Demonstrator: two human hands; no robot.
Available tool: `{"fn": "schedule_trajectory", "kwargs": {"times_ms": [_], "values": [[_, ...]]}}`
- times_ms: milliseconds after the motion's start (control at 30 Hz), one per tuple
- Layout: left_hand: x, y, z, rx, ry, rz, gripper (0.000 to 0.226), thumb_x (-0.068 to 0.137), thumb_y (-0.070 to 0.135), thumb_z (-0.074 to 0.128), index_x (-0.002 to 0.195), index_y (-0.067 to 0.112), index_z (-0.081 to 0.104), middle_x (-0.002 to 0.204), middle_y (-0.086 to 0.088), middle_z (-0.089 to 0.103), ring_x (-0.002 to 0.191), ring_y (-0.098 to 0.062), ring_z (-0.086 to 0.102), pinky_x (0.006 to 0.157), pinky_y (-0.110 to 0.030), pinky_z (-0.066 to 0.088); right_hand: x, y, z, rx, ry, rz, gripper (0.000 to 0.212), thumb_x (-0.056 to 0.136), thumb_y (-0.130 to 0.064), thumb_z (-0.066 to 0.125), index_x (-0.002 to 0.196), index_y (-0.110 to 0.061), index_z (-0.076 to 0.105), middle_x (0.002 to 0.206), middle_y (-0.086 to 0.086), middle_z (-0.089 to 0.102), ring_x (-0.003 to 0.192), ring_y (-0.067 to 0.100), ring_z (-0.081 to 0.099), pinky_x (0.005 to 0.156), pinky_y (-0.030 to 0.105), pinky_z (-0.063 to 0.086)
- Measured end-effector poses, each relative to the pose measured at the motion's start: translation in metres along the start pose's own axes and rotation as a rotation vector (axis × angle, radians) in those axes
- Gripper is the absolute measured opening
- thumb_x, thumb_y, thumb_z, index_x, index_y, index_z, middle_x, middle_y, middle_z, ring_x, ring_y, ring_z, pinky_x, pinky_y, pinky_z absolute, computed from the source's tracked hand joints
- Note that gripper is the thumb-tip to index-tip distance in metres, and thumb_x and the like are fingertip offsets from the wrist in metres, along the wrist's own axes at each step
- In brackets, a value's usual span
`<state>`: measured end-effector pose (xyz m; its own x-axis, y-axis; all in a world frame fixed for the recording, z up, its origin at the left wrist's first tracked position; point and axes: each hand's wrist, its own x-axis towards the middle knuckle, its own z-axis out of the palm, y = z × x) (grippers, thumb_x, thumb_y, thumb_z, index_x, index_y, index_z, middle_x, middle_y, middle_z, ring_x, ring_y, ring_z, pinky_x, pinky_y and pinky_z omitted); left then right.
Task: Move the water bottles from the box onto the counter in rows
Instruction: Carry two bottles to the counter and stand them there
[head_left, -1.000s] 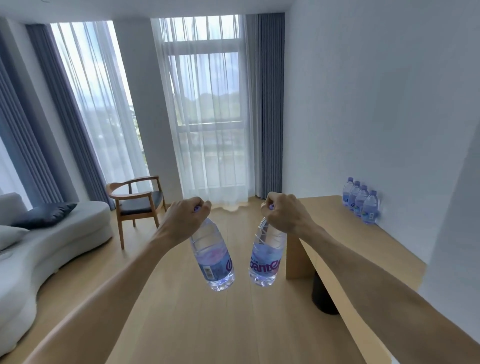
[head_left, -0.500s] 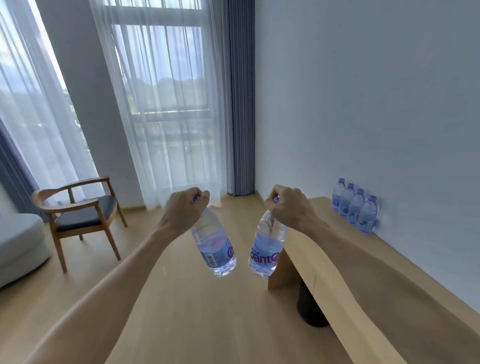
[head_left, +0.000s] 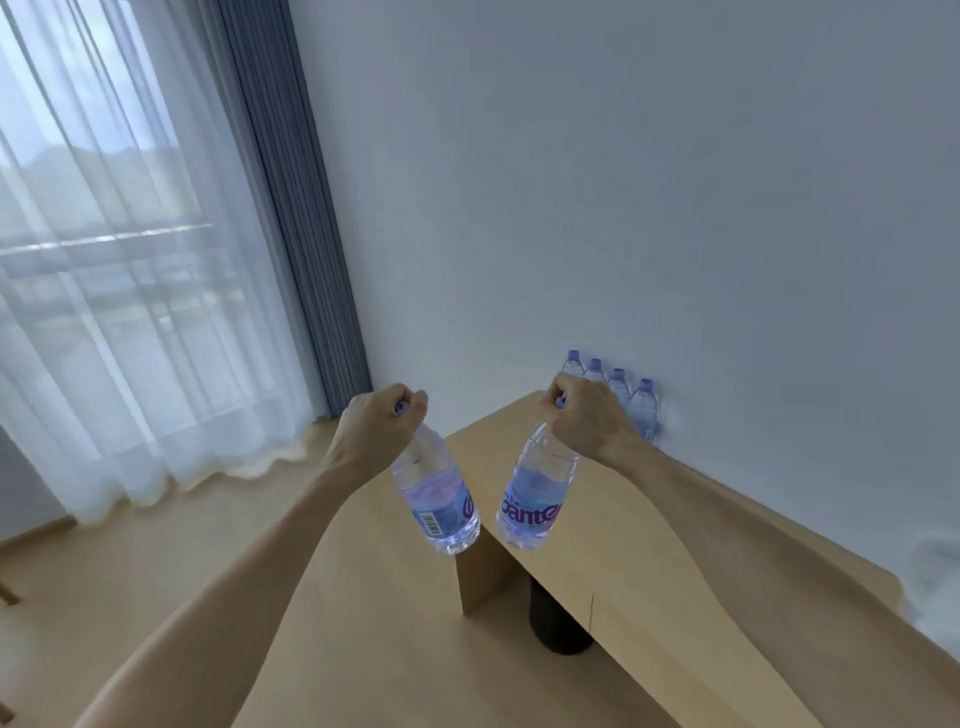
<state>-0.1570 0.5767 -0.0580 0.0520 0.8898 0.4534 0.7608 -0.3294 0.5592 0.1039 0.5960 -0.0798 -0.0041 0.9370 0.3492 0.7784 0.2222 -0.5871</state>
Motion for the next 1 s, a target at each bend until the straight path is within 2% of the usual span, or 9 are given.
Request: {"fn": "schedule_trajectory", "kwargs": {"times_ms": [100,300,467,633,800,900,1000], "values": [[0.037,0.0,0.036,-0.055,-0.051,0.01,0.042,0.095,0.028,0.05,0.057,0.015,0.038,0.05,0.004,0.044,0.051,-0.018,0.041,0.055,-0.031,0.037,0.021,0.029,-0.005,-0.024,0.042,0.072,0.031,0.089,-0.022,0.049,0.06,-0.024,0.039,0.053,-0.008,0.047,0.054,0.009,0.045,0.049,0.027,0.029],[0.107,0.014,0.111,-0.11,-0.172,0.084,0.041,0.096,0.029,0.048,0.063,0.006,0.042,0.053,0.001,0.044,0.05,-0.015,0.036,0.053,-0.029,0.034,0.063,0.095,-0.019,-0.068,0.085,0.189,0.024,0.088,-0.02,0.048,0.065,-0.016,0.043,0.056,-0.004,0.05,0.054,0.016,0.044,0.05,0.029,0.031],[0.162,0.028,0.178,-0.149,-0.24,0.121,0.041,0.095,0.028,0.05,0.069,-0.003,0.042,0.057,-0.004,0.04,0.054,-0.017,0.033,0.055,-0.031,0.032,0.098,0.155,-0.029,-0.108,0.094,0.261,0.02,0.089,-0.024,0.048,0.07,-0.016,0.047,0.061,-0.001,0.055,0.058,0.021,0.049,0.05,0.029,0.033],[0.2,0.041,0.242,-0.181,-0.333,0.15,0.039,0.094,0.032,0.049,0.068,0.004,0.041,0.054,0.004,0.041,0.052,-0.014,0.032,0.052,-0.029,0.031,0.121,0.207,-0.043,-0.114,0.093,0.322,0.024,0.091,-0.028,0.049,0.069,-0.022,0.042,0.058,-0.003,0.052,0.056,0.02,0.048,0.05,0.03,0.035],[0.233,0.057,0.305,-0.197,-0.47,0.198,0.04,0.094,0.034,0.047,0.07,0.005,0.036,0.057,0.0,0.039,0.054,-0.014,0.031,0.053,-0.029,0.03,0.129,0.254,-0.054,-0.13,0.112,0.428,0.022,0.091,-0.031,0.05,0.073,-0.02,0.045,0.061,-0.001,0.055,0.06,0.022,0.051,0.054,0.03,0.037],[0.245,0.066,0.346,-0.236,-0.514,0.246,0.041,0.095,0.031,0.048,0.064,0.012,0.029,0.048,0.009,0.032,0.045,-0.008,0.031,0.046,-0.018,0.026,0.128,0.28,-0.055,-0.138,0.125,0.496,0.022,0.092,-0.033,0.051,0.077,-0.018,0.048,0.062,-0.001,0.057,0.062,0.022,0.053,0.055,0.03,0.038],[0.252,0.072,0.389,-0.261,-0.563,0.257,0.04,0.095,0.029,0.049,0.063,0.014,0.03,0.047,0.008,0.031,0.045,-0.008,0.032,0.047,-0.021,0.026,0.125,0.305,-0.051,-0.154,0.129,0.564,0.021,0.093,-0.034,0.052,0.08,-0.017,0.049,0.065,0.0,0.06,0.064,0.021,0.056,0.056,0.029,0.039]]}}
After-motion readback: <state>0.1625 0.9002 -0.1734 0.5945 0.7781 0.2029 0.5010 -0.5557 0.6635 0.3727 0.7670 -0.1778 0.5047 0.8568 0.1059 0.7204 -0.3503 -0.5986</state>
